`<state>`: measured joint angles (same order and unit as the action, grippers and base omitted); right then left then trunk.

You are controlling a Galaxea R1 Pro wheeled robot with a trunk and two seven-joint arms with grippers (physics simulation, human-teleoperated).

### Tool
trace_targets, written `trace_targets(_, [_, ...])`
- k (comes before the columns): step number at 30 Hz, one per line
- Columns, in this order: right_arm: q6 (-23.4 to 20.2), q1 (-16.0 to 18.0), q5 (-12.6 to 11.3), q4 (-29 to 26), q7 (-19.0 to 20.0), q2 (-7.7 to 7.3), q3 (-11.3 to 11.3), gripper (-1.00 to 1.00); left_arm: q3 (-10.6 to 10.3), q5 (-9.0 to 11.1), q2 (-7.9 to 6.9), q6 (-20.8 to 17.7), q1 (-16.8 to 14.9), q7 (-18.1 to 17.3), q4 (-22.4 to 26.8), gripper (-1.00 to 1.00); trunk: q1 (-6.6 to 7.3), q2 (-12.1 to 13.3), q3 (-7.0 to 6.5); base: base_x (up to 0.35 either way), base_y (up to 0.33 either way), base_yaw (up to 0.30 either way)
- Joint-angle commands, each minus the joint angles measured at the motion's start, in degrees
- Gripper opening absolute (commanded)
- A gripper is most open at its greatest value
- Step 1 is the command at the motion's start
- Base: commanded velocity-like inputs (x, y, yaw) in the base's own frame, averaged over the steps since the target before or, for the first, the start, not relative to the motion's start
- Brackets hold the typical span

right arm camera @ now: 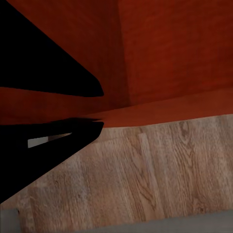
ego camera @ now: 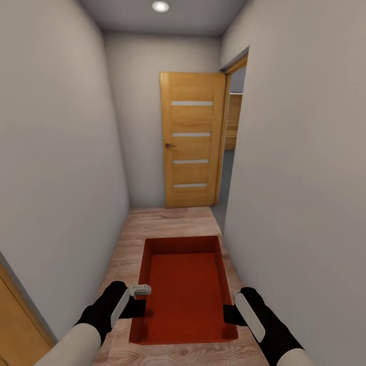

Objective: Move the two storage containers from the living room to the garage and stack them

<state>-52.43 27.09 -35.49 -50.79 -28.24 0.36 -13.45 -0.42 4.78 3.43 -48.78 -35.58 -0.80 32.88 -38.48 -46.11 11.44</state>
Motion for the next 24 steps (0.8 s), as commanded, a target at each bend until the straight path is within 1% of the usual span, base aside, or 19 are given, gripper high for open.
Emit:
trace_targets(1, [0.40,0.07,-1.51,-0.10,-0.42,-0.01,0.01,-1.00,0.06,0.76,0.00,-0.26,-0.02,0.27,0.08,-1.00,-0.04,-0.07,0.09,0.304,0.000,0.000])
trace_targets(7, [0.40,0.07,-1.51,-0.10,-0.35,0.00,0.01,-1.00,0.06,0.76,0.00,-0.26,-0.03,0.27,0.08,-1.00,-0.04,-0.07,0.12,0.303,0.000,0.033])
trace_targets(15, [0.40,0.07,-1.51,0.00,-0.33,0.00,0.01,-1.00,0.06,0.76,0.00,-0.26,-0.02,0.27,0.08,-1.00,-0.04,-0.07,0.40,0.302,0.000,0.160])
trace_targets(24, [0.40,0.07,-1.51,0.05,-0.33,0.00,0.01,-1.00,0.06,0.76,0.00,-0.26,-0.02,0.27,0.08,-1.00,-0.04,-0.07,0.43,0.301,0.000,0.014])
